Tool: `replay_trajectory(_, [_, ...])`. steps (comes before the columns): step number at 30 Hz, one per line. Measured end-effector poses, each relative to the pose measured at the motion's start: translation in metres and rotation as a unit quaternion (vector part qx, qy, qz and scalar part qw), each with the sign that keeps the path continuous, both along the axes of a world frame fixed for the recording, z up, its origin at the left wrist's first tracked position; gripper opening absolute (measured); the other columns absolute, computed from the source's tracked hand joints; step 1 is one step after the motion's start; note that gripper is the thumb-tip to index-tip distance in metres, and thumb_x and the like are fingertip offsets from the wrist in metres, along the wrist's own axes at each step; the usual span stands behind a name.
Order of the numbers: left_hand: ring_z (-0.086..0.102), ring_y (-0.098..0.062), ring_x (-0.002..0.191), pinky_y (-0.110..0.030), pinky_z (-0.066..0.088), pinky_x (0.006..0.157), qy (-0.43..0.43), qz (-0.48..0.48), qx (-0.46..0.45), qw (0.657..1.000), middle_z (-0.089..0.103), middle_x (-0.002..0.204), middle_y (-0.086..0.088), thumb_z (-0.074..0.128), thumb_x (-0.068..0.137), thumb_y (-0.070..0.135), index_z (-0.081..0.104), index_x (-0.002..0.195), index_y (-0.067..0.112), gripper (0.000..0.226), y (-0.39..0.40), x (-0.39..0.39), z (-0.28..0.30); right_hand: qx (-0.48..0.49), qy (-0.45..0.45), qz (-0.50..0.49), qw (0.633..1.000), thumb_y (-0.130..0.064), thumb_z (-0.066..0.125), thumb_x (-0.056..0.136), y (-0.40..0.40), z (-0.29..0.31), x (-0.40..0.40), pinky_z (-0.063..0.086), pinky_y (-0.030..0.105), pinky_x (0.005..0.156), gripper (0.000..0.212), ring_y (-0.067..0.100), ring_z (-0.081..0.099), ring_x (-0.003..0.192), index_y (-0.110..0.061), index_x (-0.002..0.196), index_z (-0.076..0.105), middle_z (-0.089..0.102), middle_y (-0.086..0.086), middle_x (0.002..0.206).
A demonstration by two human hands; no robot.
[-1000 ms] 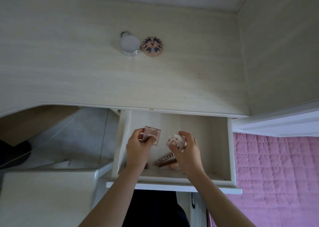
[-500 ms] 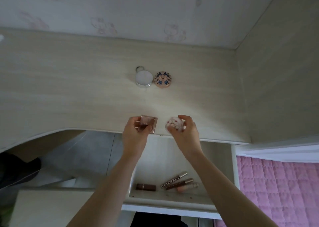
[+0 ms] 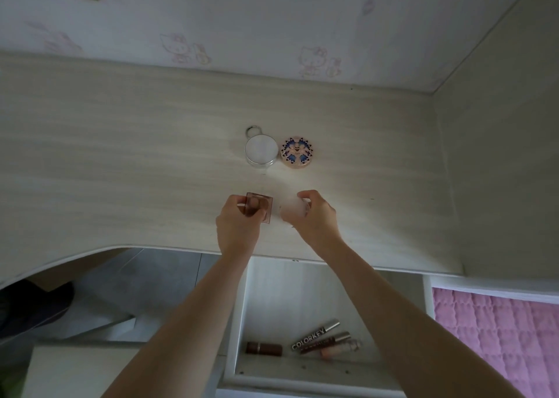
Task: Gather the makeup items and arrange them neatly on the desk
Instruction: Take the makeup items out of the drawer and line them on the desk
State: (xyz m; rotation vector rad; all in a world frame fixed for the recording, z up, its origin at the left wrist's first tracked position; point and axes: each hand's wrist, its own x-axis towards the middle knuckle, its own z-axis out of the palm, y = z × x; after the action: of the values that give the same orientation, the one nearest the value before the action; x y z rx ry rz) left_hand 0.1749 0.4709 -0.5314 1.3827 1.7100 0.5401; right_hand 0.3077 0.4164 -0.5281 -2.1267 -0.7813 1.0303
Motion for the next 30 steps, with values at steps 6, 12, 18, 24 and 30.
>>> replay_trajectory(6, [0.052, -0.002, 0.065, -0.006, 0.034, 0.051, 0.015, -0.009, -0.005, 1.000, 0.061, 0.077, 0.009, 0.072, 0.075, 0.015, 0.061, 0.096, 0.016, 0.023, 0.002, -0.002, -0.006, 0.004, -0.009, 0.023, 1.000, -0.029, 0.080, 0.074, 0.000, -0.001, 0.004, 0.045, 0.013, 0.066, 0.052, 0.013, 0.058, 0.092, -0.020, 0.121, 0.058, 0.059, -0.005, 0.098])
replay_trajectory(12, [0.054, -0.019, 0.083, -0.028, 0.041, 0.068, 0.070, -0.043, 0.047, 0.996, 0.056, 0.097, -0.001, 0.071, 0.076, 0.021, 0.064, 0.101, 0.012, 0.028, 0.000, -0.006, -0.018, 0.002, -0.035, 0.043, 0.998, -0.032, 0.073, 0.080, -0.002, -0.012, 0.007, 0.050, 0.027, 0.088, 0.050, 0.017, 0.057, 0.103, -0.021, 0.126, 0.058, 0.058, 0.002, 0.116])
replay_trajectory(18, [0.053, -0.027, 0.096, -0.037, 0.048, 0.079, 0.126, -0.068, 0.076, 0.987, 0.056, 0.104, -0.006, 0.072, 0.077, 0.029, 0.066, 0.108, 0.011, 0.037, 0.001, -0.010, -0.030, -0.029, -0.074, 0.069, 0.994, -0.038, 0.066, 0.084, -0.005, -0.022, 0.012, 0.041, 0.033, 0.100, 0.051, 0.027, 0.046, 0.116, -0.023, 0.131, 0.055, 0.044, 0.006, 0.125])
replay_trajectory(24, [0.051, -0.029, 0.103, -0.041, 0.046, 0.085, 0.152, -0.096, 0.142, 0.973, 0.057, 0.114, -0.009, 0.073, 0.080, 0.028, 0.058, 0.126, 0.013, 0.051, -0.004, -0.015, -0.035, 0.022, -0.174, 0.125, 0.977, -0.037, 0.059, 0.091, -0.013, -0.013, 0.006, 0.037, 0.029, 0.095, 0.061, 0.024, 0.028, 0.127, -0.021, 0.145, 0.036, 0.037, 0.005, 0.137])
replay_trajectory(30, [0.041, -0.027, 0.133, -0.040, 0.042, 0.105, 0.137, -0.300, 0.307, 0.893, 0.052, 0.137, -0.008, 0.063, 0.090, 0.018, 0.055, 0.132, 0.009, 0.044, -0.012, -0.025, -0.056, 0.088, -0.276, 0.227, 0.930, -0.020, 0.071, 0.083, -0.022, -0.026, -0.008, 0.049, 0.044, 0.097, 0.071, 0.032, 0.033, 0.133, -0.015, 0.144, 0.035, 0.034, 0.012, 0.146])
